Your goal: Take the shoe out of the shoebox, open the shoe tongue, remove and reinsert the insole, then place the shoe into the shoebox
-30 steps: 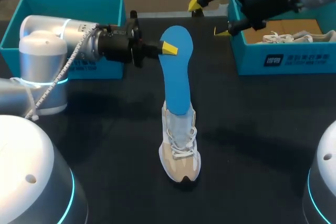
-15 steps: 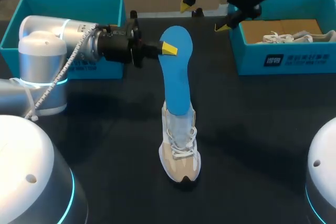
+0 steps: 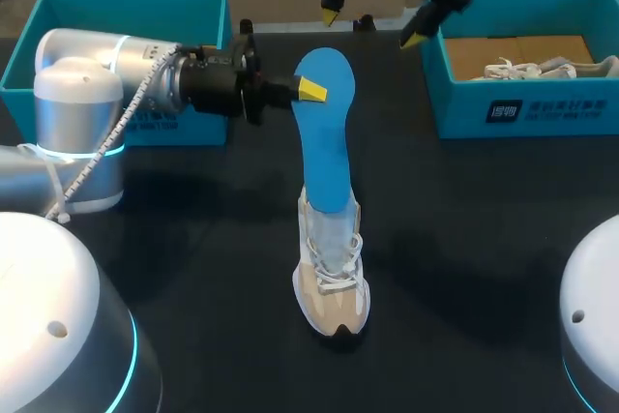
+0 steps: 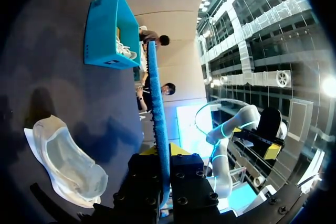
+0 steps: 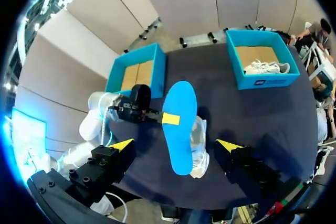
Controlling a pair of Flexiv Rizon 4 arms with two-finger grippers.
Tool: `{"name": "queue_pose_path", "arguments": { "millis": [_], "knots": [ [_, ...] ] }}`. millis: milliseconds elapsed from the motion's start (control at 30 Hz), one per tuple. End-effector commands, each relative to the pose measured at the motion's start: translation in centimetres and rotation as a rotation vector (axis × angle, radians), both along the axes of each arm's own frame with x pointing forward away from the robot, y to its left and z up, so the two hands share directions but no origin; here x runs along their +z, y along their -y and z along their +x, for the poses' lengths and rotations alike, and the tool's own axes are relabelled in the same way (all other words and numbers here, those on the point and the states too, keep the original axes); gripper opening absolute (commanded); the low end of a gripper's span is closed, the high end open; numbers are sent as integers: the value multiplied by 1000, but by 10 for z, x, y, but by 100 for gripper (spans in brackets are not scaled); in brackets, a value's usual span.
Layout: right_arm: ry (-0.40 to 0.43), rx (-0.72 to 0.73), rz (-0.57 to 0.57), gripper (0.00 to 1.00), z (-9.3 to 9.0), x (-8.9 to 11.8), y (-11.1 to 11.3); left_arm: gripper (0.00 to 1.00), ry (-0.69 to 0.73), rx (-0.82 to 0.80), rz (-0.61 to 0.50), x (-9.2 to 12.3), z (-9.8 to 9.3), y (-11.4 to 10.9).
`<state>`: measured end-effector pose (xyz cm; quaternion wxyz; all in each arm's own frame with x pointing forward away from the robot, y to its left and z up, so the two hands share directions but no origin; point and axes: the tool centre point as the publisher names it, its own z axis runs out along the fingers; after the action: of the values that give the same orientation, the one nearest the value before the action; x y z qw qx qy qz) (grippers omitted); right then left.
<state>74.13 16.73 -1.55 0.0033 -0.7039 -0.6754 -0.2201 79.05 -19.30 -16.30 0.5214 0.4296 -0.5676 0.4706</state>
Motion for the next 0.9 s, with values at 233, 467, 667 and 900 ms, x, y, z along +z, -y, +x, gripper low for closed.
{"name": "queue_pose_path", "arguments": {
  "millis": [233,467,667,900],
  "knots": [
    [-38,-45,-227,100,9,-4,-18,0,0,2,2,0,-1,0],
    [-53,-45,-263,100,8,-10,-25,0,0,2,2,0,-1,0],
    [-57,-43,-272,100,8,-14,-27,0,0,2,2,0,-1,0],
    [-54,-46,-270,100,7,-18,-26,0,0,2,2,0,-1,0]
  ]
}}
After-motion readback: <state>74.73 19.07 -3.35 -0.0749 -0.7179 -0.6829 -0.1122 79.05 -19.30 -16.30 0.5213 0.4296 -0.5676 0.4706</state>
